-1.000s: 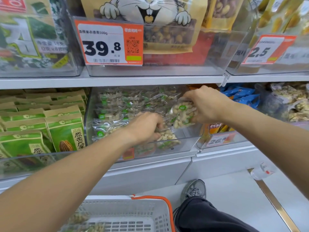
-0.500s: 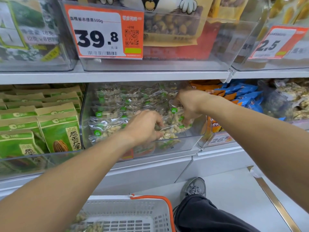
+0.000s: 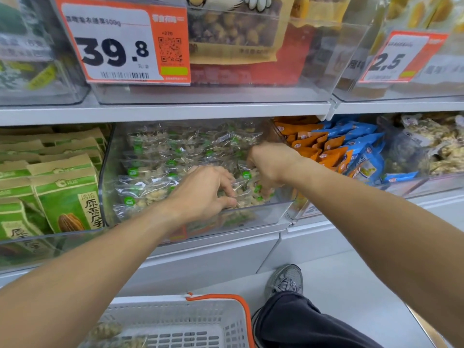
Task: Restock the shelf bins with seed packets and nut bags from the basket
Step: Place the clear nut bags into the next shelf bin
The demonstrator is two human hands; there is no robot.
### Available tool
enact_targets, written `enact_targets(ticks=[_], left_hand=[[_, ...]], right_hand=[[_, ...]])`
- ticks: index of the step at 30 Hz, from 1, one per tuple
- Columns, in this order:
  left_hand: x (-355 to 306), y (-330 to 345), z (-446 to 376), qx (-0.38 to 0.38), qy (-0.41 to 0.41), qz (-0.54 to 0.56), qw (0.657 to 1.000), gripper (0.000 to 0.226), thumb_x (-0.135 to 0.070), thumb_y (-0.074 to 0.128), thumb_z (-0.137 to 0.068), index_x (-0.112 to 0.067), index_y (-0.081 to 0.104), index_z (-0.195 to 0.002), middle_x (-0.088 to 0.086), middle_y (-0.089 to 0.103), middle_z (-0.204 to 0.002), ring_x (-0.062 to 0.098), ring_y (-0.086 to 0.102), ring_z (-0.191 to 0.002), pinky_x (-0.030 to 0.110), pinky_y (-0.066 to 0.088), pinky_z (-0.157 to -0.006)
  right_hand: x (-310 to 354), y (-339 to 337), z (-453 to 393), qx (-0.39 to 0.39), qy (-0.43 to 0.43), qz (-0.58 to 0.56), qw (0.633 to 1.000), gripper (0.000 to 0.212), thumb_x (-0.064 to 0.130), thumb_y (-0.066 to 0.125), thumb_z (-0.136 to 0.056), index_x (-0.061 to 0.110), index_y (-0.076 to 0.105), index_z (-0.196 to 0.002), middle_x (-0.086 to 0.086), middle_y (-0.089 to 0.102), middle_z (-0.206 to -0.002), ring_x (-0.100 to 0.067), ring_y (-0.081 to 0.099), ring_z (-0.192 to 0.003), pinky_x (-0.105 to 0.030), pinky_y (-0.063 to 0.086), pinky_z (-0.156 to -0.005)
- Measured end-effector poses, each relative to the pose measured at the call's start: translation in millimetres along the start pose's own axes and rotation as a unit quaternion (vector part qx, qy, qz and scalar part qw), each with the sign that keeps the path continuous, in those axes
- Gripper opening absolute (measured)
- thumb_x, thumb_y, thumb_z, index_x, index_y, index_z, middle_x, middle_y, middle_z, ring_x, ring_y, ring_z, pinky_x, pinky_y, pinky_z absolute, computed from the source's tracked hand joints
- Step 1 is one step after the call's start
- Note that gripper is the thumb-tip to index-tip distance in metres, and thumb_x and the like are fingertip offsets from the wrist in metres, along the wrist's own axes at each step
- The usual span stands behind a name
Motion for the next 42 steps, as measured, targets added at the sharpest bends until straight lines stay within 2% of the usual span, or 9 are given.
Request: enact_targets(ticks=[4, 9, 15, 24, 27, 32, 35, 39, 42], left_hand=[[1, -12, 0, -0.034, -0.012, 0.067, 0.997, 0.021, -0.030, 0.082, -0.078, -0.027, 0.062, -0.071, -0.010, 0.071, -0.109, 0.011, 0.064, -0.108, 0.037, 0.046, -0.101], [-16, -5, -3, 0.008, 0.025, -0.085, 0.996, 0.013, -0.034, 0.075, -0.083, -0.027, 0.066, -0.087, -0.006, 0.065, -0.107, 0.020, 0.061, -0.101, 0.039, 0.048, -0.092], [-17, 6, -12, 0.012, 0.021, -0.164, 0.986, 0.014, -0.035, 0.067, -0.088, -0.022, 0.065, -0.082, -0.005, 0.062, -0.086, 0.024, 0.060, -0.099, 0.043, 0.038, -0.095], [-16, 14, -20, 0.027, 0.002, -0.190, 0.981, 0.026, -0.036, 0.064, -0.091, -0.028, 0.067, -0.115, 0.005, 0.062, -0.118, 0.027, 0.052, -0.116, 0.043, 0.033, -0.098], [-16, 14, -16, 0.033, -0.005, -0.179, 0.983, 0.024, -0.044, 0.059, -0.092, -0.030, 0.069, -0.109, 0.004, 0.057, -0.121, 0.026, 0.049, -0.118, 0.044, 0.031, -0.100], [-15, 12, -12, 0.067, -0.027, -0.160, 0.984, 0.045, -0.059, 0.041, -0.097, -0.027, 0.074, -0.095, 0.005, 0.054, -0.115, 0.025, 0.047, -0.117, 0.045, 0.030, -0.102], [-19, 11, -13, 0.056, -0.032, -0.183, 0.981, 0.050, -0.058, 0.041, -0.097, -0.020, 0.073, -0.098, 0.008, 0.055, -0.117, 0.026, 0.049, -0.117, 0.046, 0.031, -0.102], [-29, 3, -15, 0.025, -0.020, -0.238, 0.971, 0.049, -0.057, 0.047, -0.095, -0.012, 0.069, -0.096, 0.008, 0.058, -0.119, 0.026, 0.048, -0.119, 0.048, 0.029, -0.104], [-29, -1, -15, 0.006, -0.007, -0.269, 0.963, 0.050, -0.058, 0.049, -0.093, -0.013, 0.069, -0.091, 0.006, 0.059, -0.115, 0.025, 0.049, -0.115, 0.047, 0.030, -0.102]], right_hand=[[0, 3, 2, -0.052, 0.005, -0.003, 0.999, 0.029, 0.017, 0.085, -0.066, 0.018, 0.058, -0.078, -0.002, 0.058, -0.076, -0.027, 0.065, -0.076, -0.031, 0.047, -0.062], [-1, 1, 2, 0.010, -0.020, -0.014, 1.000, 0.078, 0.047, 0.096, -0.048, 0.012, 0.065, -0.110, -0.002, 0.068, -0.093, -0.026, 0.064, -0.085, -0.033, 0.054, -0.075], [-18, -15, 8, -0.067, -0.029, -0.045, 0.996, 0.072, 0.043, 0.092, -0.061, 0.015, 0.065, -0.122, -0.006, 0.071, -0.110, -0.027, 0.064, -0.097, -0.030, 0.047, -0.075], [-9, -5, -4, -0.060, -0.021, -0.026, 0.998, 0.062, 0.034, 0.087, -0.071, 0.014, 0.064, -0.125, -0.012, 0.066, -0.115, -0.032, 0.063, -0.104, -0.040, 0.054, -0.088], [-10, -5, 4, -0.063, -0.022, -0.023, 0.997, 0.065, 0.034, 0.089, -0.069, 0.012, 0.063, -0.124, -0.010, 0.068, -0.114, -0.030, 0.066, -0.101, -0.040, 0.056, -0.086], [-1, -14, 40, -0.200, -0.072, -0.072, 0.975, 0.048, 0.022, 0.076, -0.081, 0.017, 0.059, -0.126, -0.007, 0.064, -0.110, -0.027, 0.062, -0.101, -0.042, 0.054, -0.085], [2, 1, 45, -0.133, -0.052, -0.167, 0.976, 0.017, 0.024, 0.059, -0.094, 0.015, 0.070, -0.104, -0.007, 0.072, -0.095, -0.025, 0.066, -0.086, -0.039, 0.056, -0.079], [0, 20, 45, -0.020, -0.008, -0.295, 0.955, 0.039, 0.024, 0.050, -0.101, 0.010, 0.066, -0.068, -0.005, 0.070, -0.071, -0.017, 0.066, -0.066, -0.023, 0.046, -0.056], [2, 29, 43, -0.003, -0.022, -0.362, 0.932, 0.034, 0.032, 0.057, -0.099, 0.010, 0.076, -0.082, -0.009, 0.076, -0.083, -0.021, 0.072, -0.080, -0.033, 0.059, -0.077]])
Point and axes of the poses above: each hand's wrist, its own z-axis away from the middle knuckle, its own y-axis out of the palm, x = y × z, the point moved 8 cm from there along -z, towards the middle knuckle
